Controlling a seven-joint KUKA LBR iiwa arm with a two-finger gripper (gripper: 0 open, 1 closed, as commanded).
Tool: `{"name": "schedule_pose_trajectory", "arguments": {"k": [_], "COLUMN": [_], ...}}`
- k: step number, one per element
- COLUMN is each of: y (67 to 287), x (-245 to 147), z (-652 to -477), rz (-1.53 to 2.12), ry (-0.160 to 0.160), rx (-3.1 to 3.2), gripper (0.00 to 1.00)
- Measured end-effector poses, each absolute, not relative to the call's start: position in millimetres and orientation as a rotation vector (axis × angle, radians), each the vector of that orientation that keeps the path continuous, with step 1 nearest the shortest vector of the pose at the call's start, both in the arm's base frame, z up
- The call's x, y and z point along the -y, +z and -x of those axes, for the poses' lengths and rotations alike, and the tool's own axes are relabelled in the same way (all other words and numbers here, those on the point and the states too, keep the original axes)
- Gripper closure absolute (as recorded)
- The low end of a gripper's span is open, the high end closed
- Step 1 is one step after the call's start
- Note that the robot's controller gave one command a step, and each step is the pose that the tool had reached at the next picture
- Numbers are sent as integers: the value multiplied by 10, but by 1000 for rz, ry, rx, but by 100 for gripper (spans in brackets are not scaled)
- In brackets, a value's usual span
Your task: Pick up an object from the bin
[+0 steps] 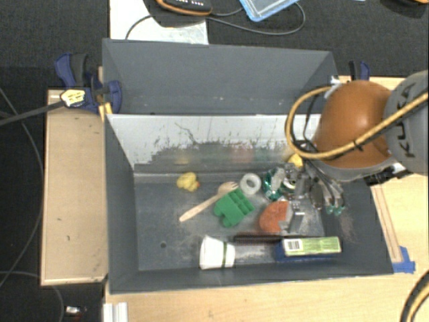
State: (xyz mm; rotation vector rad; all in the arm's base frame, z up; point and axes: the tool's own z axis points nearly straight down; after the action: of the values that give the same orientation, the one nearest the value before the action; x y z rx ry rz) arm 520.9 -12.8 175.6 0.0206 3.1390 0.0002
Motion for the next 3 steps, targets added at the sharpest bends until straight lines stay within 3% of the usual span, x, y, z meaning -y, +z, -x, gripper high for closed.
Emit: {"name": "schedule_pose_trajectory", "arguments": {"k": [2,3], "y": [923,803], "x": [361,335], "z": [-5059,-5020], "rz": [-290,-556], "ry": [1,3], "rx": [-3127,-3086], "gripper": [0,0]}}
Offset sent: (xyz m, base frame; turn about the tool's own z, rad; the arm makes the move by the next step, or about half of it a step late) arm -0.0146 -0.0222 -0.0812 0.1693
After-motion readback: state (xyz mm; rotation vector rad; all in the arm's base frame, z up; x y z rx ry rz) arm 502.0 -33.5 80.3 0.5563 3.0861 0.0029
